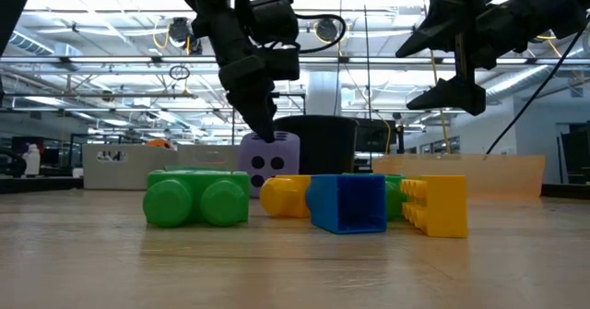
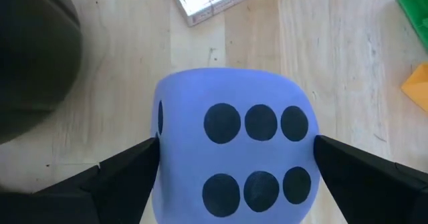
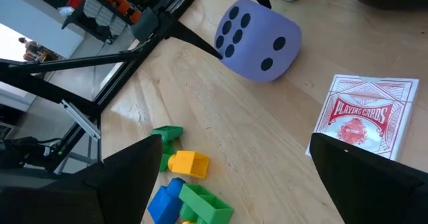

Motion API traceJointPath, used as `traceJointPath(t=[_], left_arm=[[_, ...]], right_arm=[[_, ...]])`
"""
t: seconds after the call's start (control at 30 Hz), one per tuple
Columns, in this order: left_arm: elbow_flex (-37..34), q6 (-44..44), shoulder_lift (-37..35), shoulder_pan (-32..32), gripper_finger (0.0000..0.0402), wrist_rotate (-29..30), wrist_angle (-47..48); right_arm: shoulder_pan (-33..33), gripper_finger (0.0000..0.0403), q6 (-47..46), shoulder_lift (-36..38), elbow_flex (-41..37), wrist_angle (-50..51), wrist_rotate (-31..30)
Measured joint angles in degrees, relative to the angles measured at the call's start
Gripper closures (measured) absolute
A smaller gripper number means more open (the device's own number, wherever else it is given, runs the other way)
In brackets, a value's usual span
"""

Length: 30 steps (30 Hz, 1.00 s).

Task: Pick & Place Toys
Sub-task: Put the purple die into the left gray bin

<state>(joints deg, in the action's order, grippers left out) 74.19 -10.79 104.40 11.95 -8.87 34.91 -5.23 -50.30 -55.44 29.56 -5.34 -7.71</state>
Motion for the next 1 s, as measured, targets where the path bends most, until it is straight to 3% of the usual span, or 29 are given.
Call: traceJointPath(t=[0.57,1.0], left_arm=[[0.44,4.28,3.56,-1.42,0.0007,-1.66,2.53],[0.37,5.21,2.19,-1.42,0.0152,-2.01,3.92]], right_arm=[[0.00,0.0028,-1.14,0.00,0.00,-0.02,0.19],[0.00,0.0028,-0.04,0.00,0.00,0.00,0.16]])
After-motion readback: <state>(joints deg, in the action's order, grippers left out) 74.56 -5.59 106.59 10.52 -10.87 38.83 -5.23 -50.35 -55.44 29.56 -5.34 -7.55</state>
